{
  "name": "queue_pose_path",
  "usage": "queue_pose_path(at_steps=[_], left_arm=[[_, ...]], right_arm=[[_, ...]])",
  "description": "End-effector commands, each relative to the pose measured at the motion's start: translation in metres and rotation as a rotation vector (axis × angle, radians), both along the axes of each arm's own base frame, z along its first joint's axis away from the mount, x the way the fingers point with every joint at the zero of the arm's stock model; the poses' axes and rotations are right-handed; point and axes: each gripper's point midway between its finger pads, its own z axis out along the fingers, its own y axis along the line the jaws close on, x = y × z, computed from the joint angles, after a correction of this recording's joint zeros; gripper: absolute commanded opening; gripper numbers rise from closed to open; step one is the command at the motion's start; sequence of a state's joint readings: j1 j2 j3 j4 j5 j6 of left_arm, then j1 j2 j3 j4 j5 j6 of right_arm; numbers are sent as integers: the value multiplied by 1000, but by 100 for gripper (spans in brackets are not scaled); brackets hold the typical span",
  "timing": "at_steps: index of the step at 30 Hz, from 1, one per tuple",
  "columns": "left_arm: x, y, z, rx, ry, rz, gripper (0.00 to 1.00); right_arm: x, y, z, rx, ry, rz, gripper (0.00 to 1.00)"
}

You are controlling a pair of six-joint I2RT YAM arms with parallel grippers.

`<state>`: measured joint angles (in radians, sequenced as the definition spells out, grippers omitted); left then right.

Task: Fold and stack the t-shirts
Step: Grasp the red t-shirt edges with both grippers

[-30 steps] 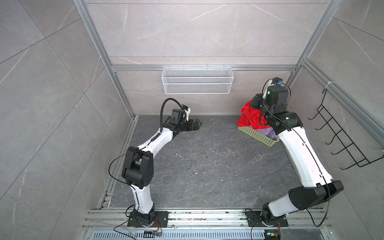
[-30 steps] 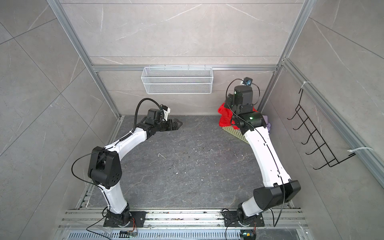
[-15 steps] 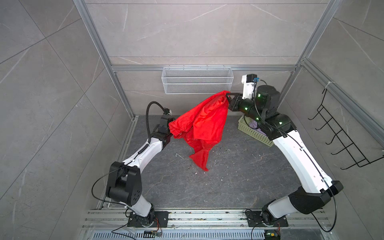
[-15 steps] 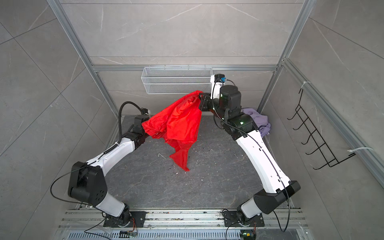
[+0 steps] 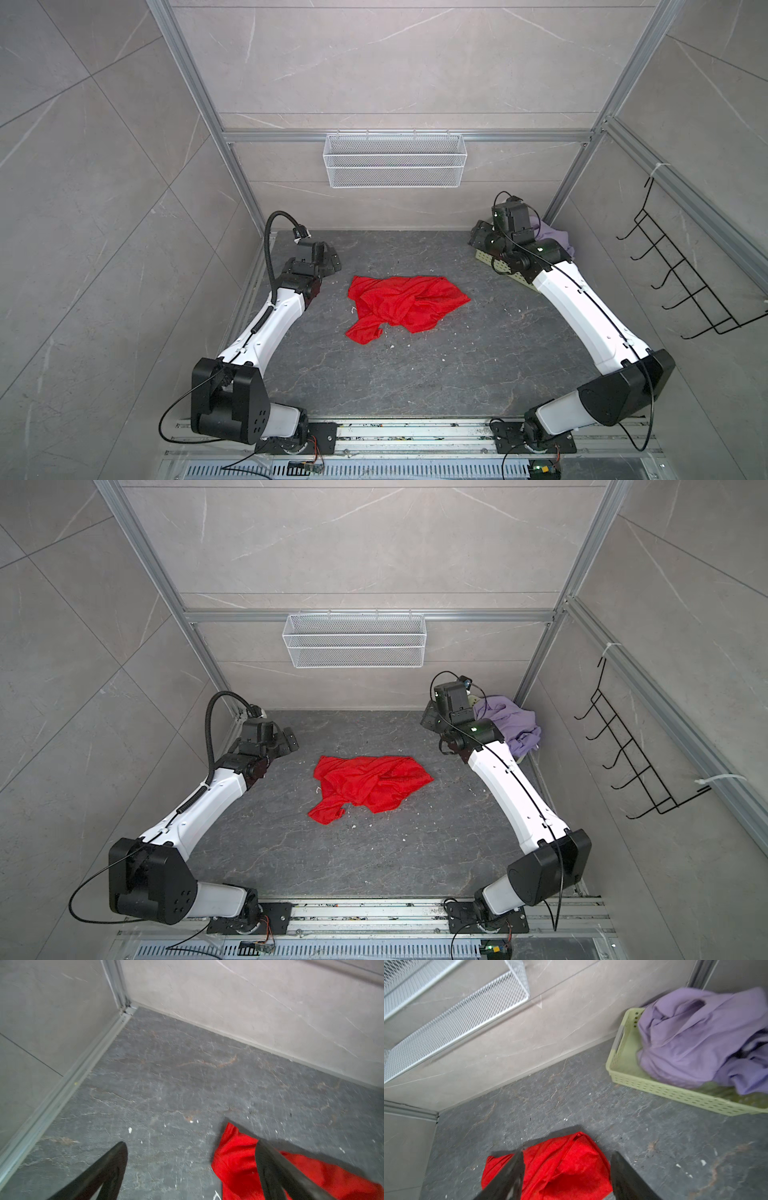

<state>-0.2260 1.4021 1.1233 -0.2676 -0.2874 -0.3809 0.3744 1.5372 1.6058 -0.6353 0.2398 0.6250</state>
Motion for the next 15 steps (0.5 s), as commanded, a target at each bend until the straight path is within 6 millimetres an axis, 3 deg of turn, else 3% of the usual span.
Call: queue_pose_path(at_steps=[1,5,10,15], left_arm=[[-14,-34,-35,-115,161,-147,91],[-28,-65,-73,-295,294,-189,85],[-42,-108,-109,-367,440,-294,83],[-34,-123,-129,-409,512,-328,82]], right_arm=[[1,38,-53,95,138,66,65],[-2,75,-95,194,219,152,61],[-8,122,-132,254,281,321,61],[-18,152,-163,300,374,401,62]])
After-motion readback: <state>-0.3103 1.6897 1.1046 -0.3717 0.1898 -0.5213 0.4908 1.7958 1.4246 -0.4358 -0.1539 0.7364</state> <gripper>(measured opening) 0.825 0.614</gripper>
